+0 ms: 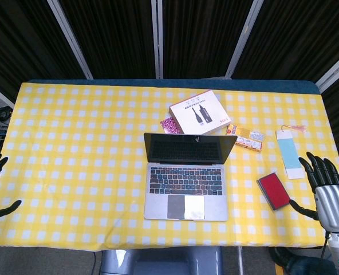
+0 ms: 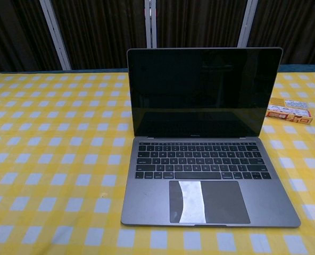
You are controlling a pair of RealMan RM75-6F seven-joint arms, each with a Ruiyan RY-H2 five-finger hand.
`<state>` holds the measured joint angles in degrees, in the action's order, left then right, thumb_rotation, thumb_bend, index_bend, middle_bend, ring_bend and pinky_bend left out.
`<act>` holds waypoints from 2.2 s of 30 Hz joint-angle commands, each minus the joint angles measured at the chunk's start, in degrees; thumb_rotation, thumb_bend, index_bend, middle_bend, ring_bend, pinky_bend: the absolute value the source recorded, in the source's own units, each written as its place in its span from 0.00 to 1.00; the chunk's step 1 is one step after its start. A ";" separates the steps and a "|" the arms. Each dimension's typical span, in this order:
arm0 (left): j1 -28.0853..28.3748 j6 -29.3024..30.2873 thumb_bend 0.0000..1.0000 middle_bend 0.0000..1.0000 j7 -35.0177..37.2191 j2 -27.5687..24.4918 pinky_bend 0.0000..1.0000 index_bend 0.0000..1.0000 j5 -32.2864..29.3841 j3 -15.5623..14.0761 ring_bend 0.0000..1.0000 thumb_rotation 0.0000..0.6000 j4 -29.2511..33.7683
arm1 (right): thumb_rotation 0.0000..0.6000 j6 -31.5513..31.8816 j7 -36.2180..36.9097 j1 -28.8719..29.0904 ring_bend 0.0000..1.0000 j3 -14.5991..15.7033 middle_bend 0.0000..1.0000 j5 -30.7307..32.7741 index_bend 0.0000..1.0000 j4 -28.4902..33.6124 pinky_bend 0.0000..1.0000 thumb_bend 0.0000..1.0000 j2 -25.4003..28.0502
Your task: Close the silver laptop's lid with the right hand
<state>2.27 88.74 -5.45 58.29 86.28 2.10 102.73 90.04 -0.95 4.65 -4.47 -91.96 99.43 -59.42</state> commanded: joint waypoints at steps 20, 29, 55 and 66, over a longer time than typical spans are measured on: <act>0.10 -0.24 0.00 0.00 -0.89 0.17 0.00 0.00 -1.06 0.61 0.00 1.00 0.35 | 1.00 -10.21 0.63 7.16 0.00 -3.42 0.00 3.19 0.00 1.83 0.00 0.77 2.87; 1.04 -2.12 0.00 0.00 -3.26 1.26 0.00 0.00 -4.02 1.56 0.00 1.00 -0.26 | 1.00 -25.60 -5.23 20.41 0.00 -12.07 0.00 12.99 0.00 5.89 0.00 1.00 5.61; 3.07 -5.40 0.00 0.00 -5.75 2.54 0.00 0.00 -8.24 2.86 0.00 1.00 -1.08 | 1.00 -47.90 -12.28 45.87 0.13 -14.31 0.21 47.60 0.13 2.78 0.22 1.00 -2.45; 3.15 -5.39 0.00 0.00 -5.67 2.53 0.00 0.00 -8.44 2.84 0.00 1.00 -1.19 | 1.00 -46.30 -16.22 49.15 0.24 -11.39 0.32 52.55 0.25 3.39 0.28 1.00 -3.39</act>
<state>5.41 83.35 -11.12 60.81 77.84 4.94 101.53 43.69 -17.06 53.67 -16.00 -39.54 102.69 -62.90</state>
